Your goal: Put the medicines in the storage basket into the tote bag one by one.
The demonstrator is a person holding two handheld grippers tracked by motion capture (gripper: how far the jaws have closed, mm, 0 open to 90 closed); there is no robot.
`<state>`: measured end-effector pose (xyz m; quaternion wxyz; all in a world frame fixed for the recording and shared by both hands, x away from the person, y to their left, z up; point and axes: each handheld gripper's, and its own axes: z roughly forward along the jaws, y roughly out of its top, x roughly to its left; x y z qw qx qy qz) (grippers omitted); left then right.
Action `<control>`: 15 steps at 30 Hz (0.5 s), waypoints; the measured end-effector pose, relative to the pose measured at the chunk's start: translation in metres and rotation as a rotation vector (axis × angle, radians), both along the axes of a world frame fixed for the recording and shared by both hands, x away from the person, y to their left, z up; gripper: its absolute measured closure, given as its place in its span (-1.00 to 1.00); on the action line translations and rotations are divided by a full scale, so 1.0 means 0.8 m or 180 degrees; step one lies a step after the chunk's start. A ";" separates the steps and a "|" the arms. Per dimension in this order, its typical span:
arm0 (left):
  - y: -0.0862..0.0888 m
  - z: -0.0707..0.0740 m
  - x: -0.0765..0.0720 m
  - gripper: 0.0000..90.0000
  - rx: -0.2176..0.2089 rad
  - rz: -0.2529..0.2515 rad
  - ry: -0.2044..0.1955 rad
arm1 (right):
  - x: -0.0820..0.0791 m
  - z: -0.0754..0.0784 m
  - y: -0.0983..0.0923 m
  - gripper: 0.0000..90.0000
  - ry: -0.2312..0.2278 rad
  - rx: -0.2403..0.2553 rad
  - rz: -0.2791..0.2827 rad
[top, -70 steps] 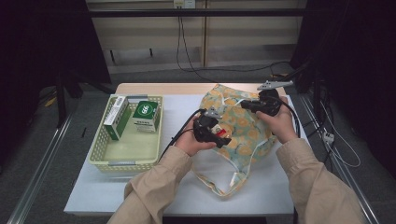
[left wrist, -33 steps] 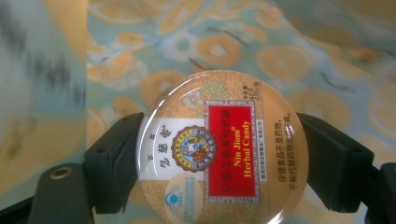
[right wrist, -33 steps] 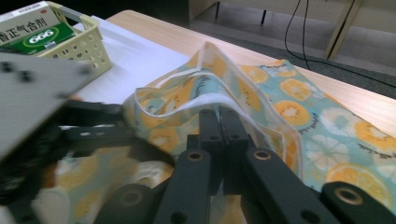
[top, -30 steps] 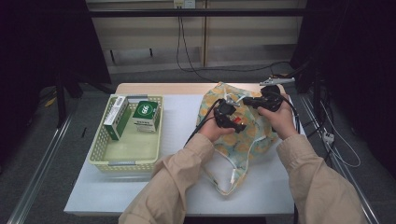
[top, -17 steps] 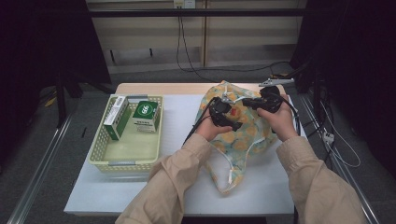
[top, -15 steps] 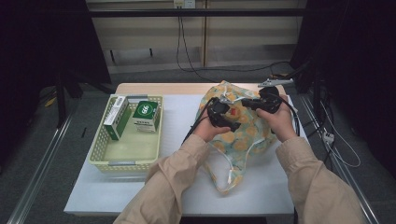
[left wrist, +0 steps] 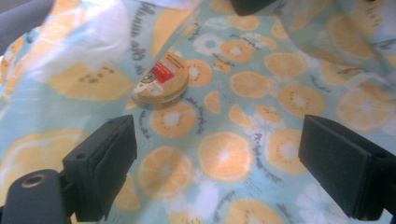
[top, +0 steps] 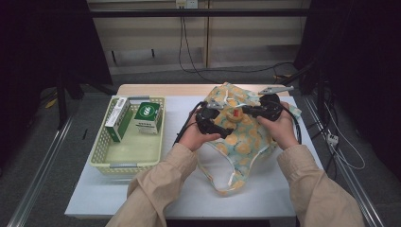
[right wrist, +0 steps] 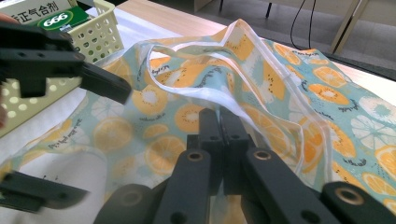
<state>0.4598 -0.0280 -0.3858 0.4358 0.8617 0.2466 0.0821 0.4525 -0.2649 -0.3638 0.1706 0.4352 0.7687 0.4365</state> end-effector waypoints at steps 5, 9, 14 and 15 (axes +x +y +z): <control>0.017 0.011 -0.008 -0.76 0.0046 -0.0004 0.0051 | -0.003 -0.002 0.002 1.00 -0.0008 -0.0019 0.0017; 0.030 0.021 -0.013 -0.77 0.0038 0.0029 0.0014 | -0.003 -0.002 0.006 1.00 -0.0008 -0.0028 0.0015; 0.043 0.031 -0.017 -0.77 0.0031 0.0084 -0.0029 | -0.004 -0.003 0.010 1.00 -0.0001 -0.0059 0.0024; 0.046 0.033 -0.017 -0.77 0.0037 0.0089 -0.0027 | -0.004 -0.003 0.010 1.00 0.0001 -0.0056 0.0024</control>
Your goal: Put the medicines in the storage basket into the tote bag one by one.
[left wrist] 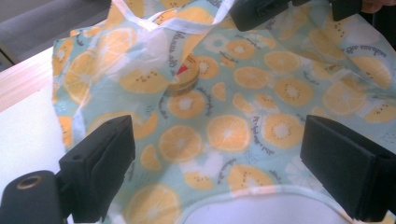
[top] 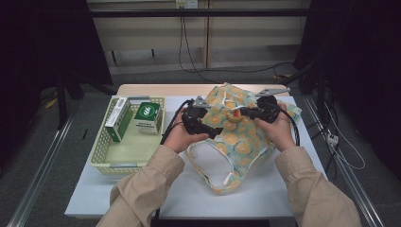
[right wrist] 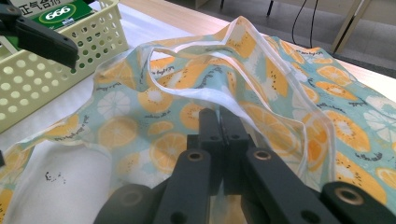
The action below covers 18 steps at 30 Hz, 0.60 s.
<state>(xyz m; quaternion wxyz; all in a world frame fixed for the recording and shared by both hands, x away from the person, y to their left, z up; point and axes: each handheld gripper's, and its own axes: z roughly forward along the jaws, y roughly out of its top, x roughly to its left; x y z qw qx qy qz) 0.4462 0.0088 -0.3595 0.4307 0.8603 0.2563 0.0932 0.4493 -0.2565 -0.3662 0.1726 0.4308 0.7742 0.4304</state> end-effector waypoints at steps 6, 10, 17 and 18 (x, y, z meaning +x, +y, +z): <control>0.016 0.013 -0.002 -0.77 0.0011 0.0036 0.0009 | -0.001 -0.002 0.001 1.00 0.0005 0.0009 0.0009; 0.029 0.020 -0.002 -0.77 0.0047 0.0064 -0.0028 | -0.002 -0.003 -0.002 1.00 0.0006 0.0019 0.0011; 0.054 0.027 0.000 -0.77 0.0072 0.0135 -0.0010 | -0.003 -0.002 -0.007 1.00 0.0013 0.0029 -0.0046; 0.057 0.027 0.001 -0.77 0.0098 0.0145 -0.0024 | -0.003 -0.002 -0.008 1.00 0.0011 0.0031 -0.0034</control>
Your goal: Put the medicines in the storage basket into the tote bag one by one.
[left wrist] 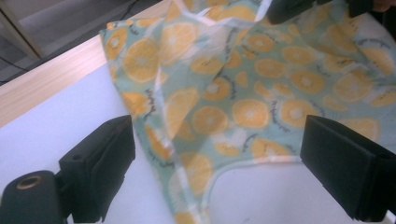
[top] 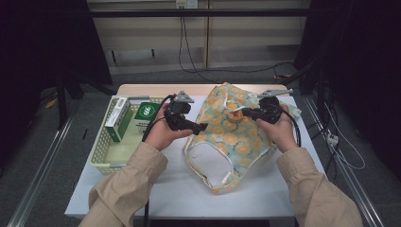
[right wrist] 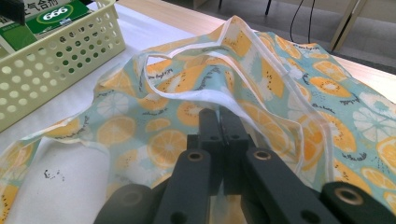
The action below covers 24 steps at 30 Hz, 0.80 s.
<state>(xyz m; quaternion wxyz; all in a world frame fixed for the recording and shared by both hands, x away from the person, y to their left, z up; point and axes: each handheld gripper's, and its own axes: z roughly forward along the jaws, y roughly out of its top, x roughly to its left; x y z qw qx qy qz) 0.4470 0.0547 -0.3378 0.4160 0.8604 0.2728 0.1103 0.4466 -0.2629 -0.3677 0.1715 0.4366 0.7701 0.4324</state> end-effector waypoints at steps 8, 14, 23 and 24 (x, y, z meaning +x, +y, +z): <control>0.031 0.001 0.005 -0.77 0.0081 0.0109 0.0014 | -0.001 0.000 -0.002 1.00 -0.0016 0.0005 0.0020; 0.061 0.004 0.009 -0.77 0.0112 0.0182 0.0025 | -0.002 0.002 -0.001 1.00 -0.0031 0.0013 0.0050; 0.100 -0.004 0.018 -0.77 0.0203 0.0348 0.0034 | -0.001 0.000 -0.002 1.00 -0.0020 0.0010 0.0053; 0.102 -0.005 0.017 -0.77 0.0236 0.0417 0.0010 | -0.001 0.000 -0.001 1.00 -0.0016 0.0006 0.0057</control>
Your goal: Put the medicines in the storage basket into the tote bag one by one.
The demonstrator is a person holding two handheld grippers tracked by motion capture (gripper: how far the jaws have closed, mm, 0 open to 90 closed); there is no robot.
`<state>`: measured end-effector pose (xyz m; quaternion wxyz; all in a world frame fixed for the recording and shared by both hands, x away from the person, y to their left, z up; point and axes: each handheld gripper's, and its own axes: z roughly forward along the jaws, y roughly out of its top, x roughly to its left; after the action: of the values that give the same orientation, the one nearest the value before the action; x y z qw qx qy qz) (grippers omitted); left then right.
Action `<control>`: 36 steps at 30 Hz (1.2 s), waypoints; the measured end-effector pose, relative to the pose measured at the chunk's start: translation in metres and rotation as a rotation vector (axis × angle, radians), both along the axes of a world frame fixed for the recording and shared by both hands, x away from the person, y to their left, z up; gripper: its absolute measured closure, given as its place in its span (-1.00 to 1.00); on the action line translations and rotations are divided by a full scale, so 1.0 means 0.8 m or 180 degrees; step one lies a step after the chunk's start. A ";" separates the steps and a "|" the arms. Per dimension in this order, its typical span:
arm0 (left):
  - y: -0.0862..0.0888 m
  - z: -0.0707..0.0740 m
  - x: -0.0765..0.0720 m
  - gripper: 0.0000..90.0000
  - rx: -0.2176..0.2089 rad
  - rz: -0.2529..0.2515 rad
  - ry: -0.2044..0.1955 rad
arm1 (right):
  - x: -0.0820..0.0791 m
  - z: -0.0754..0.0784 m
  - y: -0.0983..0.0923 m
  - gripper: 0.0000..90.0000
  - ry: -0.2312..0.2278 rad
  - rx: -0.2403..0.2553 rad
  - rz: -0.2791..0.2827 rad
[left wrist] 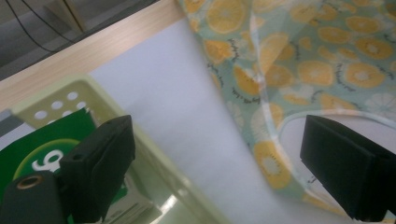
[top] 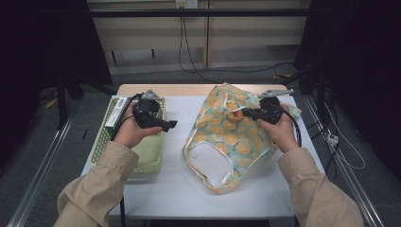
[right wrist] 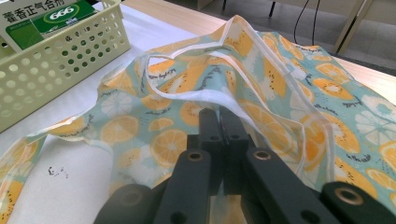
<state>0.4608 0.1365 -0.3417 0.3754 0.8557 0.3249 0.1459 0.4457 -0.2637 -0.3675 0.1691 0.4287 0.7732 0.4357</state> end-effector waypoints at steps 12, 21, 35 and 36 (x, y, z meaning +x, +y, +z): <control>0.037 -0.006 0.012 -0.78 0.0005 0.0162 0.0001 | 0.001 -0.001 -0.001 1.00 0.0005 0.0029 -0.0004; 0.059 -0.019 0.027 -0.78 0.0022 0.0404 -0.0002 | 0.001 -0.002 0.000 1.00 0.0007 0.0029 0.0009; 0.063 -0.049 0.055 -0.83 0.0174 0.0741 0.0060 | 0.004 -0.005 0.001 1.00 0.0033 0.0028 0.0026; 0.062 -0.052 0.056 -0.83 0.0171 0.0776 0.0070 | 0.004 -0.006 0.001 1.00 0.0029 0.0028 0.0028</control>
<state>0.5057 0.1858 -0.3829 0.3282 0.8212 0.4266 0.1897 0.4491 -0.2631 -0.3721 0.1618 0.4281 0.7739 0.4378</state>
